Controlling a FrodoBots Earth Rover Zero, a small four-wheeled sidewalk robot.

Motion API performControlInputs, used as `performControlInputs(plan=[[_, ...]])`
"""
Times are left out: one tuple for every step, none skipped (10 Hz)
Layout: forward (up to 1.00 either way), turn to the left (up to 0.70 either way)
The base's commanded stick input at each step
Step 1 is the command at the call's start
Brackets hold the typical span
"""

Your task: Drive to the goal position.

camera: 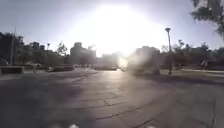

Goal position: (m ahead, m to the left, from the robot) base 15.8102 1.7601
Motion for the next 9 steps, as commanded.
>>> performControlInputs(plan=[[0.69, 0.02], [0.69, 0.08], [0.69, 0.19], [0.69, 0.28], [0.69, 0.34], [0.69, 0.35], [0.69, 0.35], [0.69, 0.35], [0.69, 0.24]])
